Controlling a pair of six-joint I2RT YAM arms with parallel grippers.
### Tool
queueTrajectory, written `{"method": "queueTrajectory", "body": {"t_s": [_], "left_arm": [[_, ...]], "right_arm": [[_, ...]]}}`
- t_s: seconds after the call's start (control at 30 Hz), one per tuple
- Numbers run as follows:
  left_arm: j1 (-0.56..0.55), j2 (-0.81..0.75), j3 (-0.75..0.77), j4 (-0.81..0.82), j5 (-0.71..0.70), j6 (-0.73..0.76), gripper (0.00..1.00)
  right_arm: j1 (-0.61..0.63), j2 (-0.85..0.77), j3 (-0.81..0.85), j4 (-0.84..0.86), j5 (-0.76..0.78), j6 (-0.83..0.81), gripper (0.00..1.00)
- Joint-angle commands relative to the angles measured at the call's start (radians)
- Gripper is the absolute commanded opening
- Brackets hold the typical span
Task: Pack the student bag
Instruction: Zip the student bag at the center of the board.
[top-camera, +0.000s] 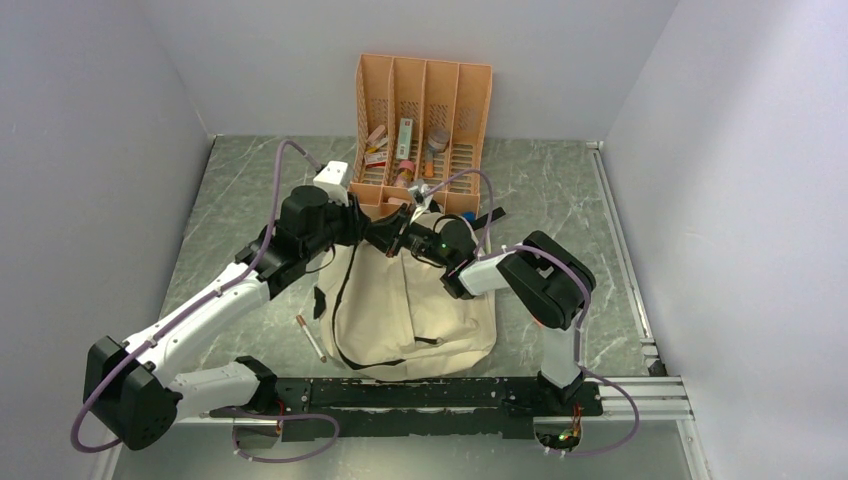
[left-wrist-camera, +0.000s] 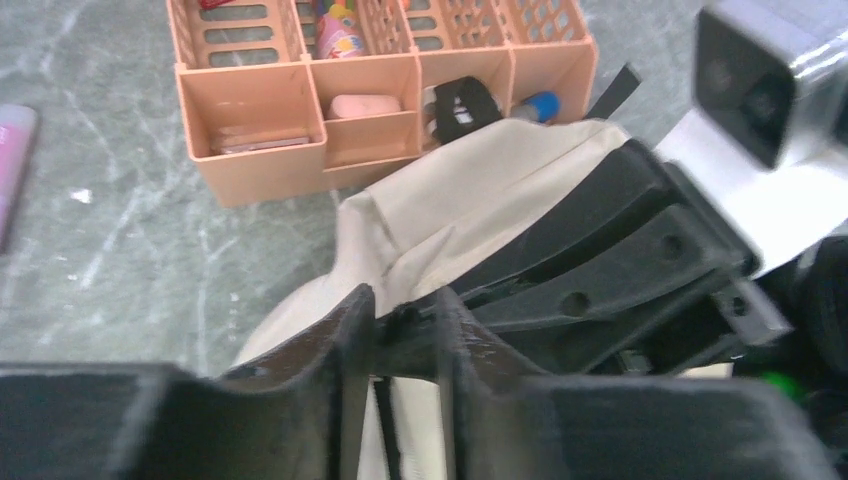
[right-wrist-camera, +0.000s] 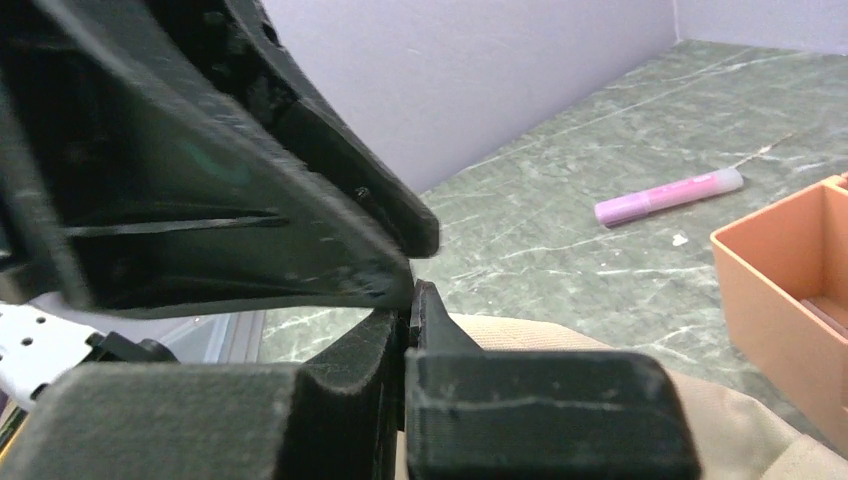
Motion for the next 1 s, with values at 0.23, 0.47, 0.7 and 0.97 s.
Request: {"method": "queueTrajectory", "body": {"t_s": [0.23, 0.47, 0.7, 0.97], "left_arm": [[-0.006, -0.114, 0.098, -0.152, -0.023, -0.046, 0.69], [-0.006, -0.23, -0.042, -0.285, -0.055, -0.101, 0.68], [-0.005, -0.187, -0.099, -0.274, -0.078, -0.097, 0.65], [-0.005, -0.045, -0.02, -0.229, -0.157, -0.056, 0.63]], "right_arm": [[-0.019, -0.025, 0.036, -0.111, 0.157, -0.009, 0.0], [-0.02, -0.05, 0.085, -0.248, 0.185, 0.019, 0.0], [-0.02, -0.059, 0.099, -0.247, 0.12, 0.071, 0.0], [-0.02, -0.088, 0.088, -0.247, 0.036, 0.102, 0.0]]}}
